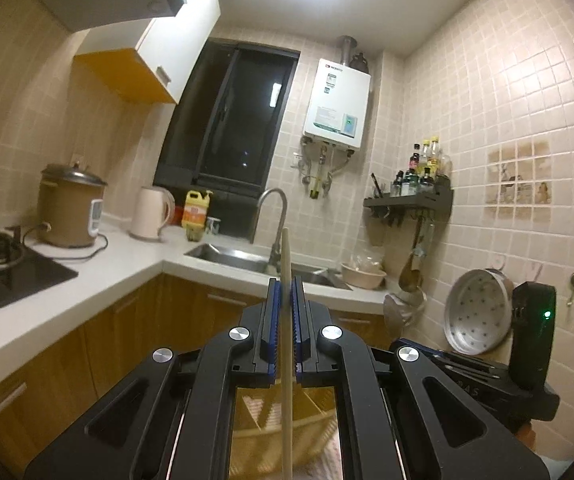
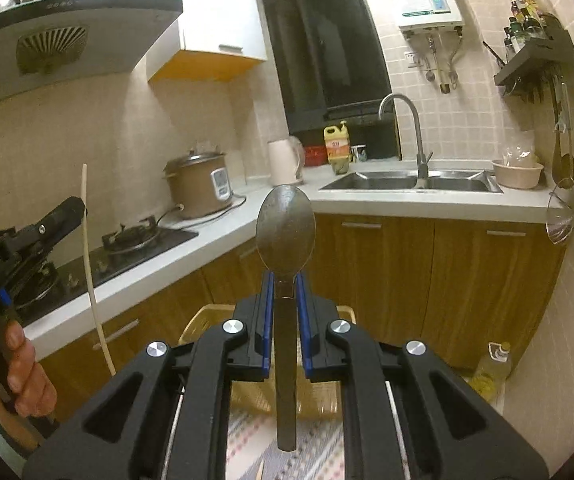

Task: Organize utensils
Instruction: 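Lift the chopstick with the left tool while the right tool carries the metal spoon to the holder, then open the left tool over the holder while the right tool releases the metal spoon into it, then move both open tools back down to the utensil pile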

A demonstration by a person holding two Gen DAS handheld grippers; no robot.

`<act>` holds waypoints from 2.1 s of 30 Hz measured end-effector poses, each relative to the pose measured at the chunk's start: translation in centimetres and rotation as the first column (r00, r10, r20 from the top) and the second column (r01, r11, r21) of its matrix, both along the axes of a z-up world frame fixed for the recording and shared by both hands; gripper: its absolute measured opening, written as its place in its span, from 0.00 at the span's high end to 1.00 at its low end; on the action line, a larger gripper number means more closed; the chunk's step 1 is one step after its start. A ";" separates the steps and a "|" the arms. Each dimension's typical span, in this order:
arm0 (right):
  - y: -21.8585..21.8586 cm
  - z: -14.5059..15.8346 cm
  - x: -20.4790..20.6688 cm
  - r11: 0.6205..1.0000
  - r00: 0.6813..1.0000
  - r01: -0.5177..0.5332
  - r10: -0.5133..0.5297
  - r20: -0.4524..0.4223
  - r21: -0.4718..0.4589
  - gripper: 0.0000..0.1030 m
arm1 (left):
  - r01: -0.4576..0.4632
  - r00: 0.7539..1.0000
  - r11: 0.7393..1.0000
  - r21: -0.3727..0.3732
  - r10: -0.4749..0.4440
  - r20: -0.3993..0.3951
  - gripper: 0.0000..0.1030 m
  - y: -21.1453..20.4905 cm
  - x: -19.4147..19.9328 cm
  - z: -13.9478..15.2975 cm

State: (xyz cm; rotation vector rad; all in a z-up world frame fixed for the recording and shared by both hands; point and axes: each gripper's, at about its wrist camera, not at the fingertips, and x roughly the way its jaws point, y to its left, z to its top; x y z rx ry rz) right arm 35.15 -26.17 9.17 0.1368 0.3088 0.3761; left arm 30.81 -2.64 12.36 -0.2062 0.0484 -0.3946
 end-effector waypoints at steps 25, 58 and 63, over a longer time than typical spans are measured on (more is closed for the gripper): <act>2.4 -4.2 7.9 0.989 0.991 0.082 -0.069 0.112 -0.120 0.91 | -0.168 0.986 0.981 -0.101 0.169 0.002 0.96 0.9 10.9 -4.5; -0.6 -3.7 -4.6 0.992 0.933 -0.123 0.102 -0.344 -0.041 0.62 | -0.015 0.939 1.000 -0.001 0.014 -0.344 0.64 4.2 -3.3 -3.8; 1.2 -7.2 -4.6 0.983 0.848 -0.159 0.086 -0.523 -0.095 0.62 | 0.032 0.863 0.999 0.011 -0.022 -0.505 0.64 4.3 -3.5 -7.0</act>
